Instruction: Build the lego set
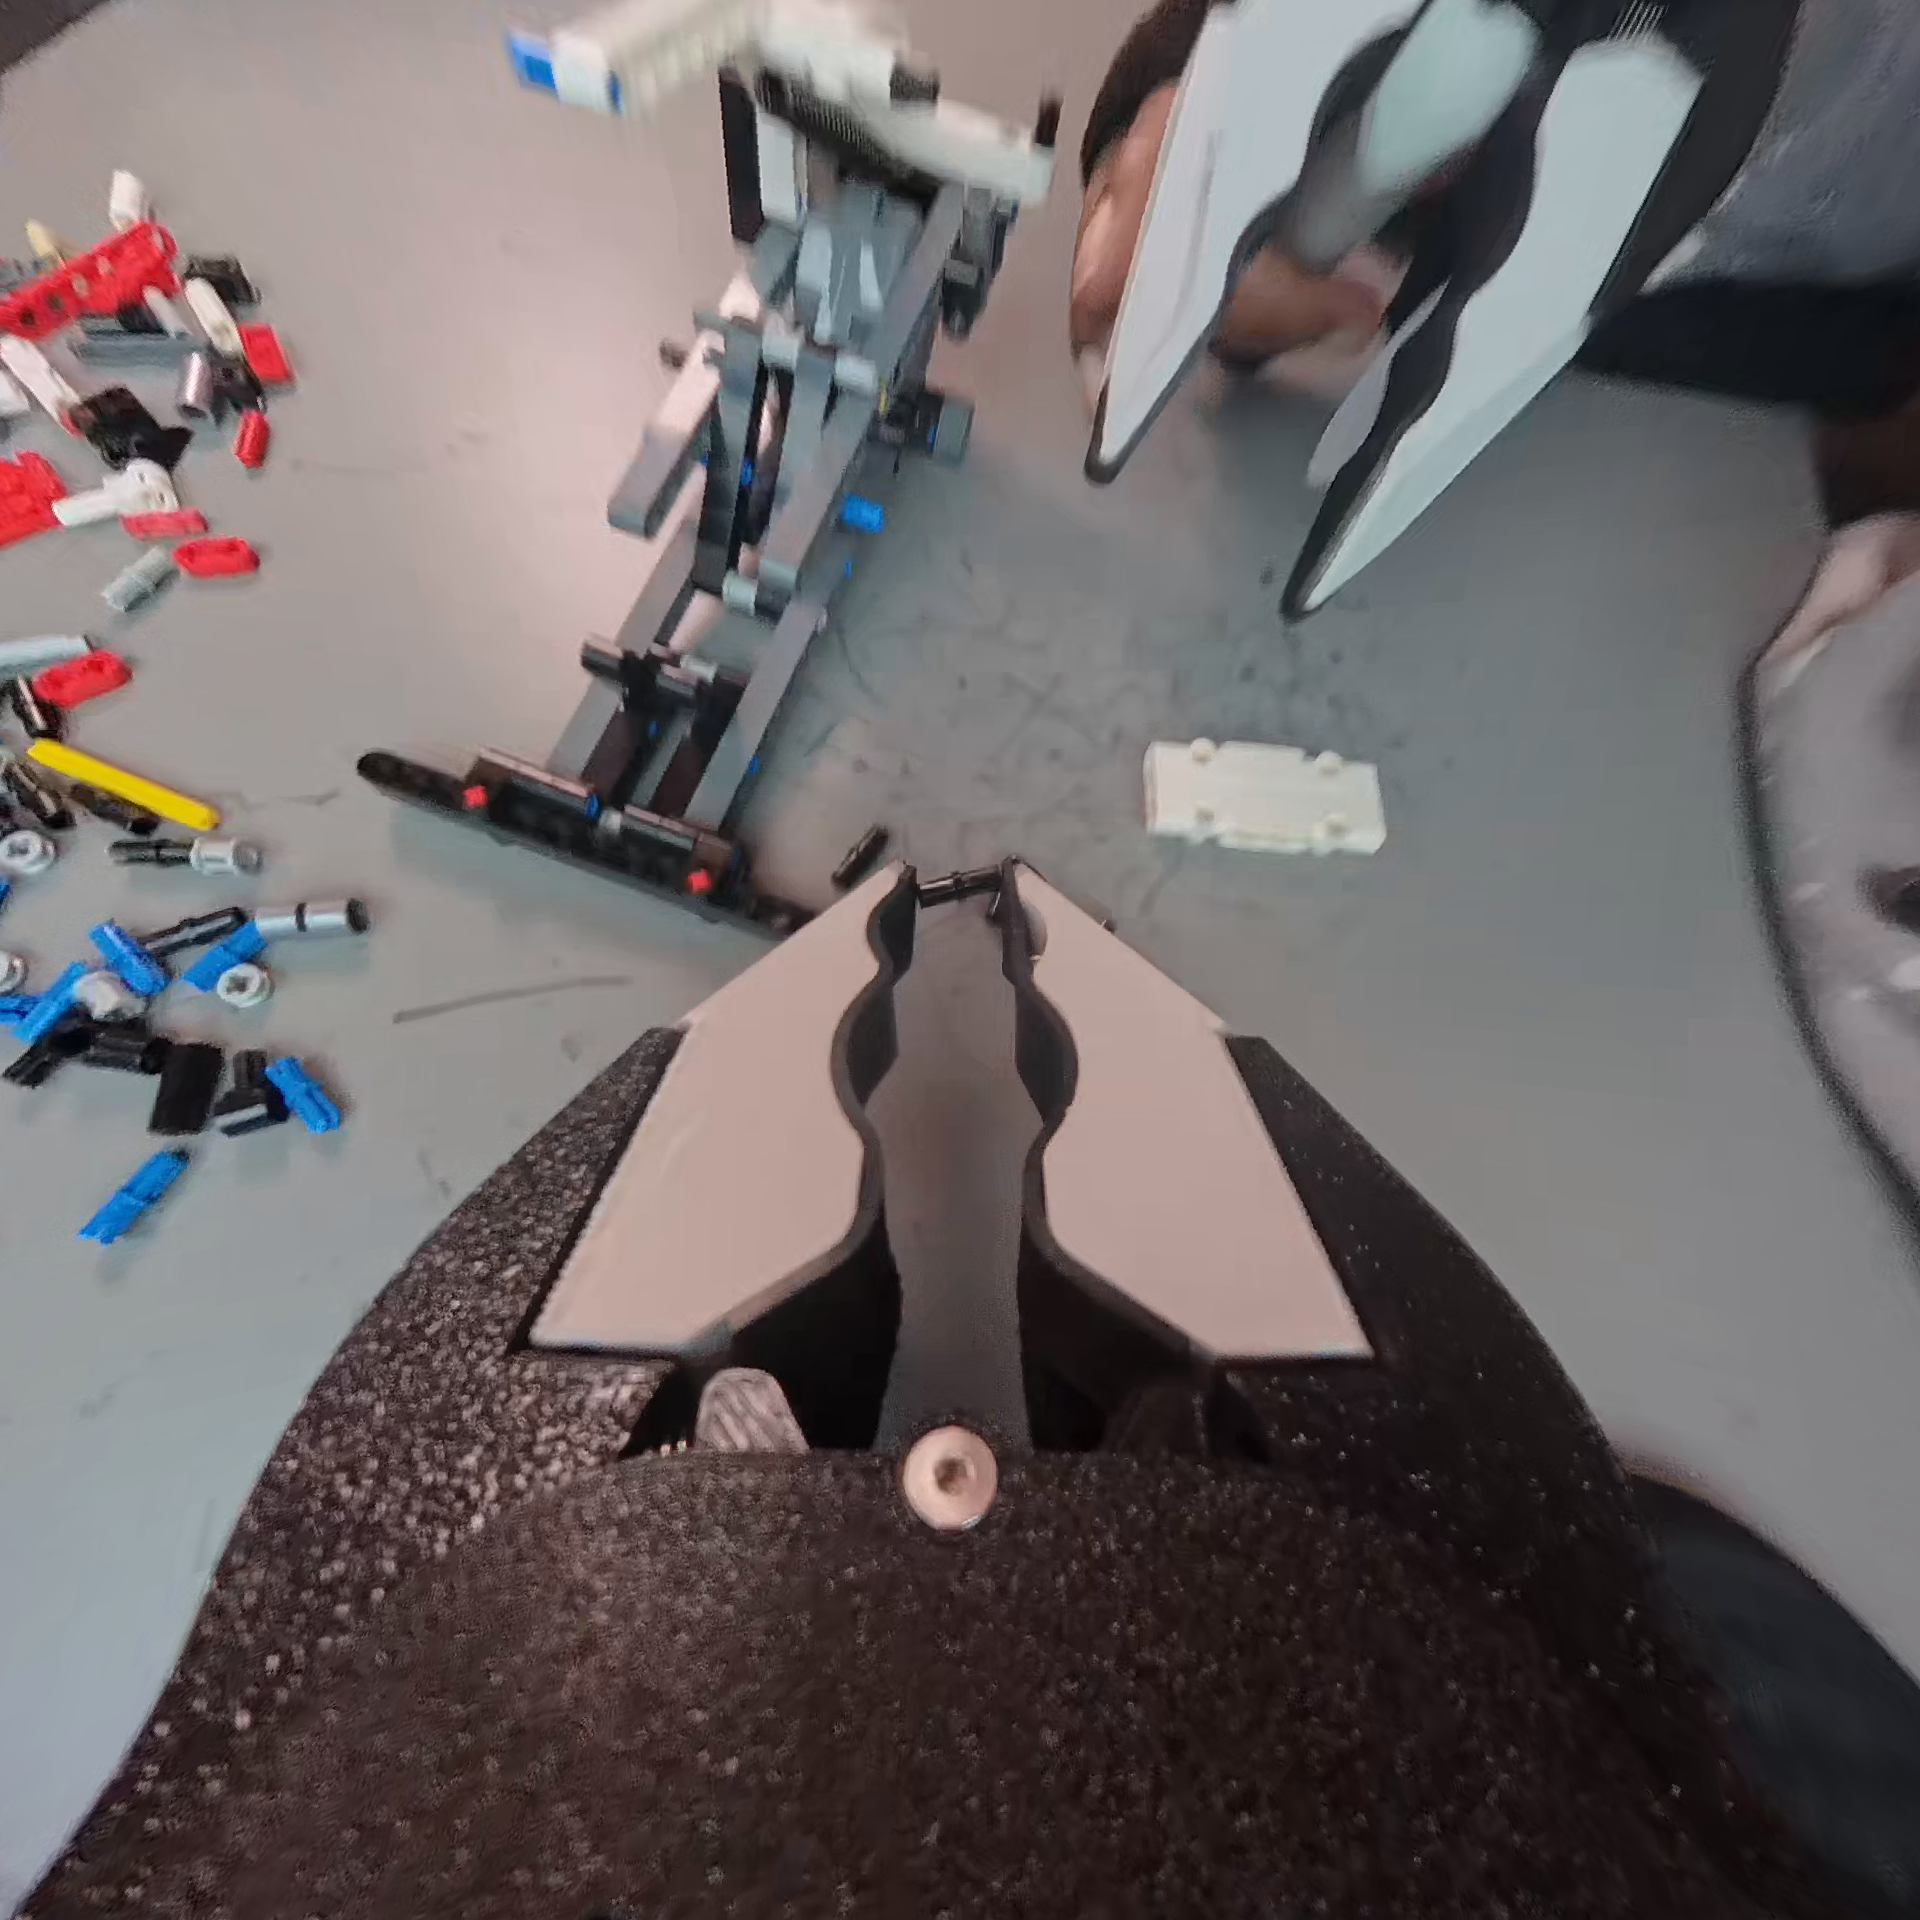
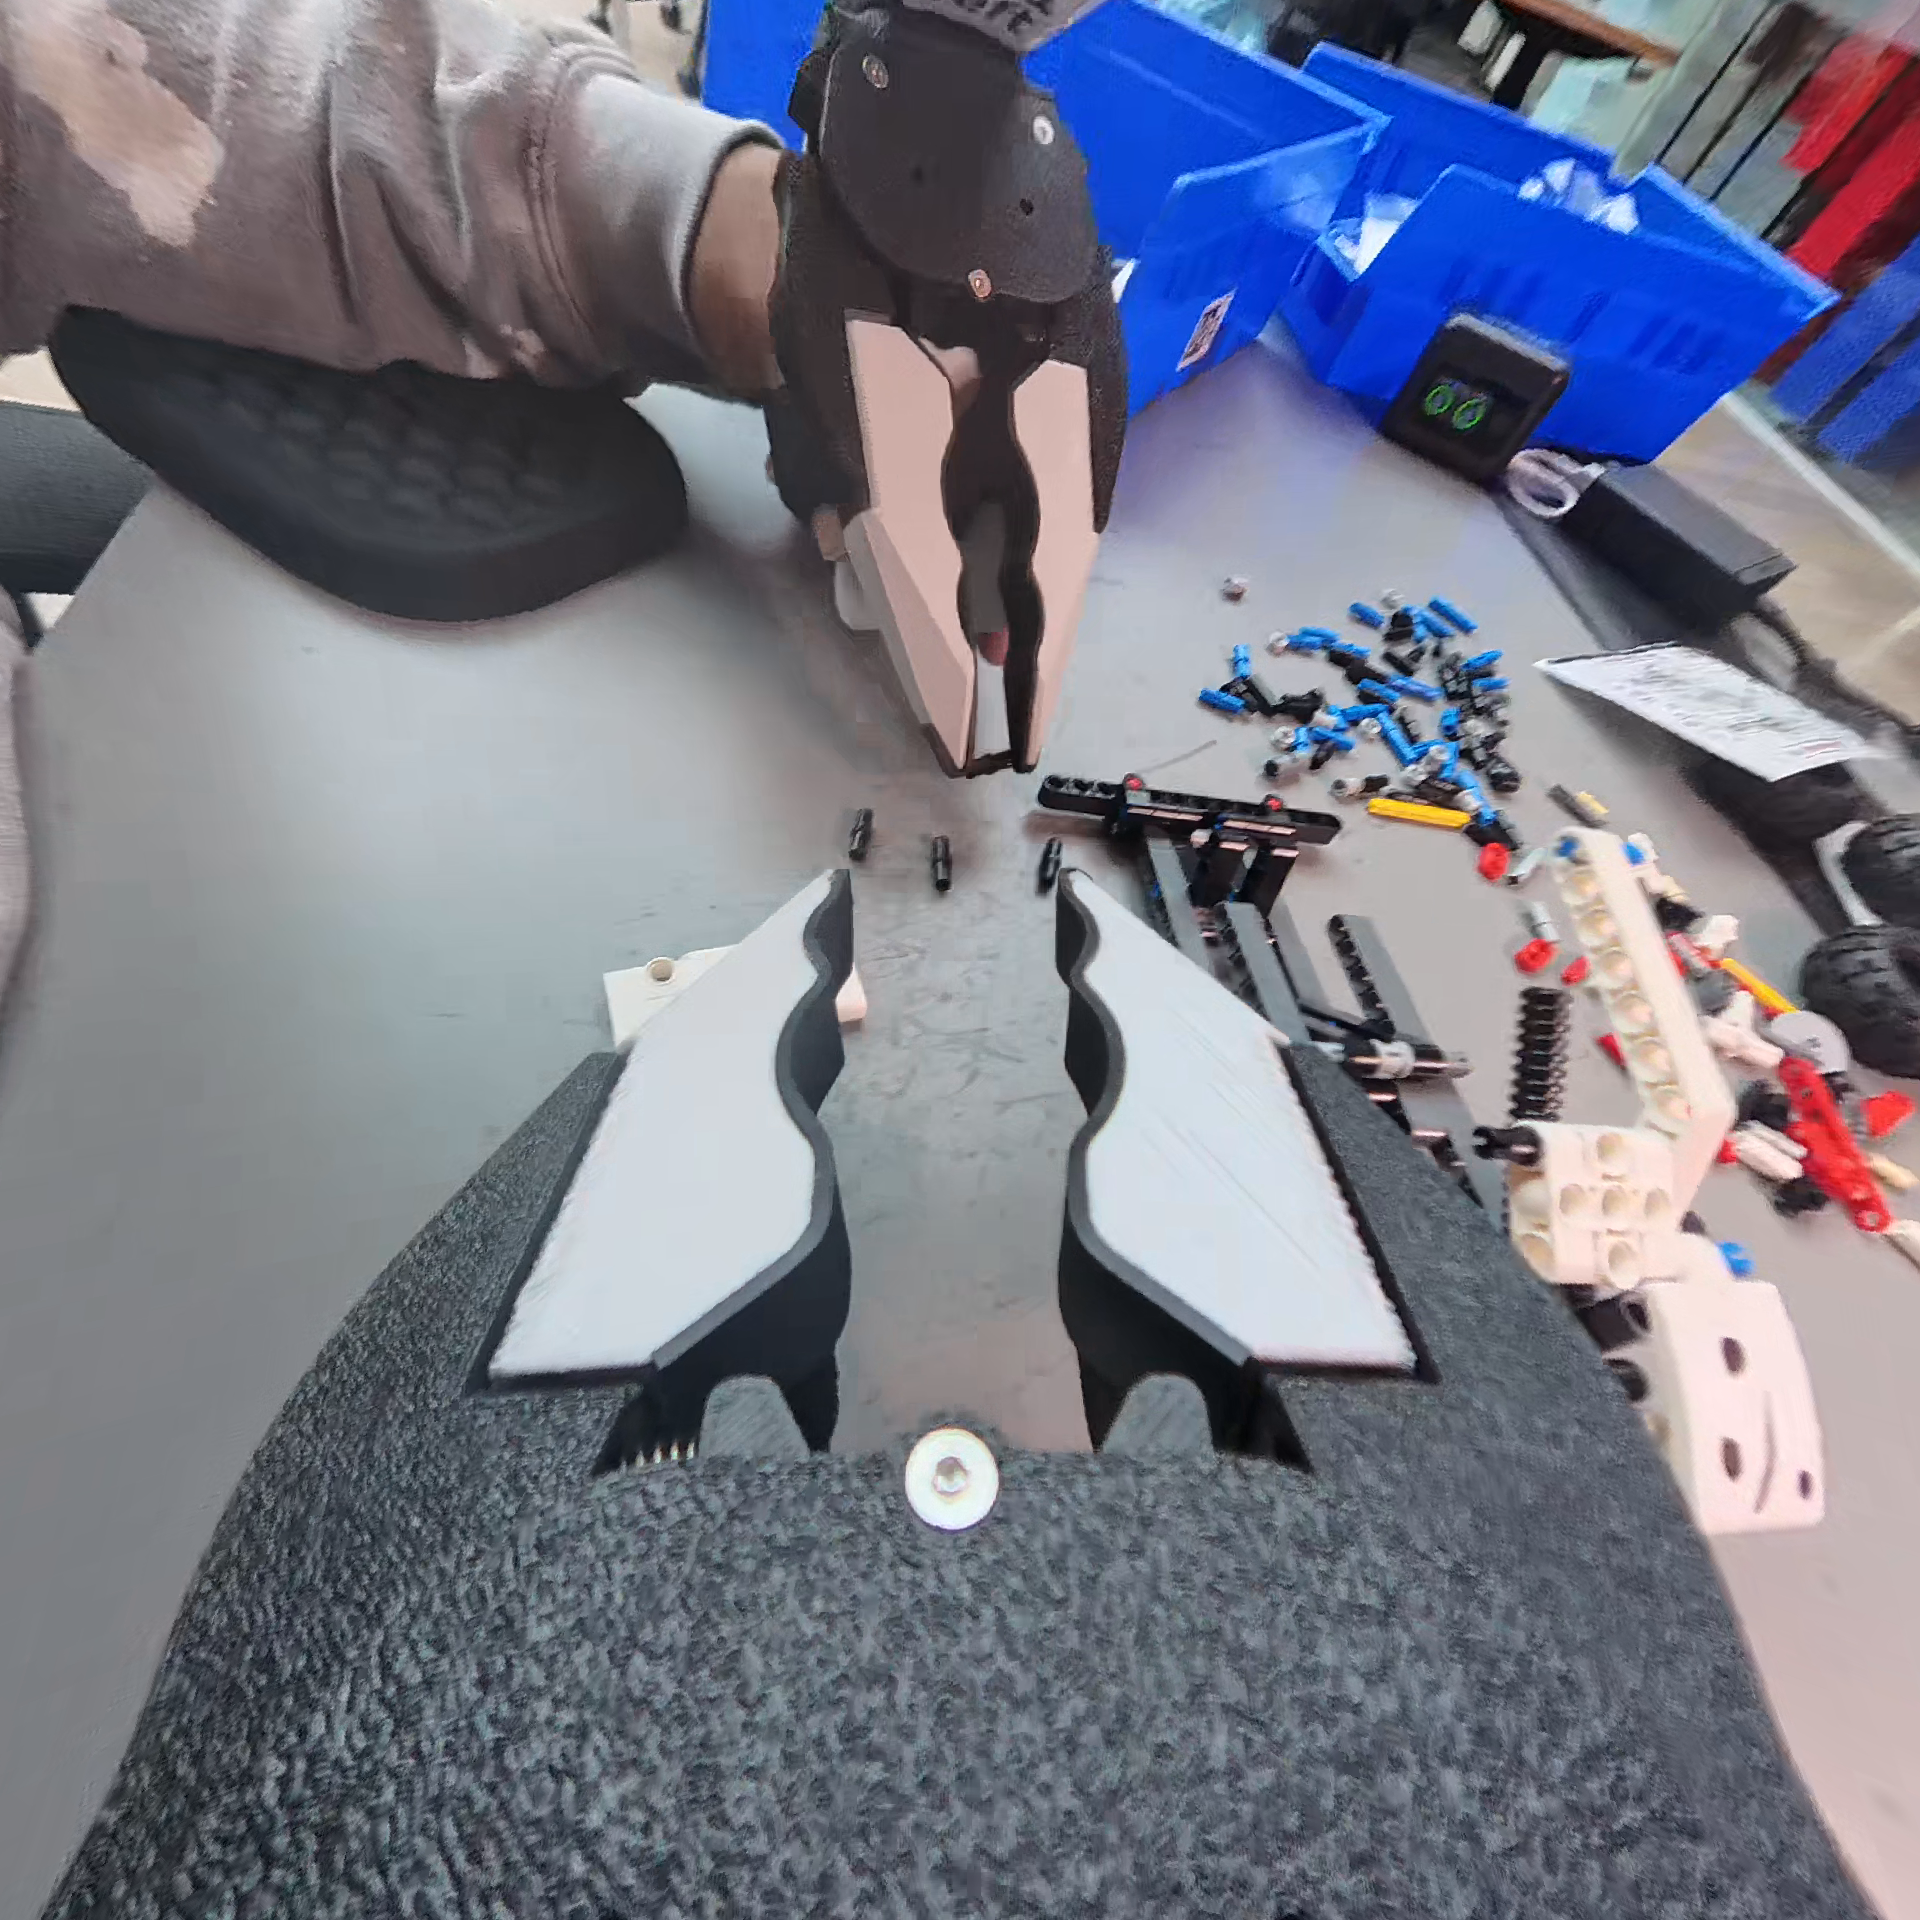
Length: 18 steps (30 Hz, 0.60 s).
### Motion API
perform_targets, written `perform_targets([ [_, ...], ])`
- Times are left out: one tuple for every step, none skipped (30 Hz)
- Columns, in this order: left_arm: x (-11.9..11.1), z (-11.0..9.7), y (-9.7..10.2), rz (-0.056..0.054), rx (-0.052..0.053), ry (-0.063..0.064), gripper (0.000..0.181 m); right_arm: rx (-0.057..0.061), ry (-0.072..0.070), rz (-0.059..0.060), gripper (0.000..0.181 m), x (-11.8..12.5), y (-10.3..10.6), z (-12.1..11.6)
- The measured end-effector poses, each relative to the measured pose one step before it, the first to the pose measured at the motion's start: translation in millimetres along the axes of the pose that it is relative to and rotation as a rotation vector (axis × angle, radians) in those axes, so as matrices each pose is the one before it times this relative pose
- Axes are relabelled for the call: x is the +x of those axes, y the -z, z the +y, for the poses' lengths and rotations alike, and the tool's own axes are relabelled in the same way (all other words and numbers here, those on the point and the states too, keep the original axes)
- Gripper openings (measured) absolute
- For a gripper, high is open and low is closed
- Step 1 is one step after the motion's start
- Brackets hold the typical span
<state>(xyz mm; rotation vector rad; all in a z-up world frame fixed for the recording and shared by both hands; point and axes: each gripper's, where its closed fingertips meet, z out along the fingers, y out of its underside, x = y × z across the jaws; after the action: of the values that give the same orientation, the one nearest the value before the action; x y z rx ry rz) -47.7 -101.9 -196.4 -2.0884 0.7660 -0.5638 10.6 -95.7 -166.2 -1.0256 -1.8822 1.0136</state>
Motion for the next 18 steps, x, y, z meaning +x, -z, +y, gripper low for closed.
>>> perform_targets([
  [5.83, -15.01, 3.72, 0.0422, 0.0775, 0.0385, 0.016, 0.0287, 0.0389, 0.0409, 0.039, 3.03, 0.12, -6.58],
  [8.56, -14.16, 1.54, 0.0554, 0.0688, 0.0425, 0.016, 0.0334, 0.0529, 0.046, 0.038, 2.52, 0.32, -8.12],
  [10.68, -11.16, -0.82, 0.0656, 0.0527, 0.044, 0.016, 0.0323, 0.0705, 0.048, 0.036, 2.23, 0.54, -8.54],
  [9.49, -7.88, -2.92, 0.0559, 0.0381, 0.0387, 0.016, 0.0231, 0.0767, 0.032, 0.033, -0.03, 0.29, -7.19],
  [5.64, -4.19, -3.84, 0.0327, 0.0212, 0.0321, 0.016, 0.0092, 0.0706, 0.0186, 0.031, -1.53, -0.13, -4.66],
  [2.9, -1.25, -4.18, 0.0187, 0.0058, 0.0289, 0.016, 0.0026, 0.059, 0.02, 0.028, -0.61, -0.32, -3.03],
  [2.26, -0.47, -3.58, 0.0179, 0.0027, 0.025, 0.016, -0.0014, 0.0463, 0.0136, 0.024, -1.07, -0.22, -1.45],
  [1.8, -0.96, -2.67, 0.0152, 0.0061, 0.0233, 0.016, -0.0046, 0.0297, 0.0018, 0.021, -2.11, -0.38, -0.26],
  [1.43, -1.07, -2.23, 0.0136, 0.0068, 0.0221, 0.016, -0.0085, 0.0138, -0.0009, 0.019, -1.86, -0.5, 0.84],
  [1.79, -0.56, -1.89, 0.015, 0.0039, 0.0191, 0.016, -0.0013, 0.0046, 0.0018, 0.017, -0.95, -0.21, 0.32],
  [2.21, -0.85, -1.34, 0.0156, 0.0067, 0.0119, 0.016, -0.0042, -0.0011, -0.0072, 0.014, -1.67, -0.29, 1.12],
  [-0.61, -0.02, -0.98, -0.004, 0.0023, 0.0097, 0.016, -0.0032, -0.0048, 0.0065, 0.013, 1.09, -0.09, 1.13],
  [-0.2, 0.83, -0.82, 0.0013, -0.0023, 0.0101, 0.016, 0.0001, -0.0053, 0.0068, 0.008, 1.97, 0.51, 0.93],
  [0.58, -0.3, -0.72, 0.0039, 0.0046, 0.0091, 0.016, 0.0026, -0.0085, -0.004, 0.005, 0.85, 0.81, 0.16],
  [1.01, -1.6, 0.1, 0.0074, 0.0128, 0.0109, 0.016, 0.0091, -0.0129, 0.0, 0.005, 1.13, 0.89, -0.89],
  [0.92, -1.44, 0.21, 0.0078, 0.0116, 0.0113, 0.016, 0.0102, -0.0152, 0.0019, 0.005, 1.3, 0.54, -1.24],
  [0.77, -1.38, 0.17, 0.0067, 0.011, 0.0104, 0.016, 0.0079, -0.0128, 0.0022, 0.005, 1.08, 0.39, -1.16],
  [0.74, -1.02, 0.13, 0.0064, 0.0096, 0.0092, 0.016, 0.0063, -0.0077, 0.0023, 0.004, 0.86, 0.24, -0.86],
])
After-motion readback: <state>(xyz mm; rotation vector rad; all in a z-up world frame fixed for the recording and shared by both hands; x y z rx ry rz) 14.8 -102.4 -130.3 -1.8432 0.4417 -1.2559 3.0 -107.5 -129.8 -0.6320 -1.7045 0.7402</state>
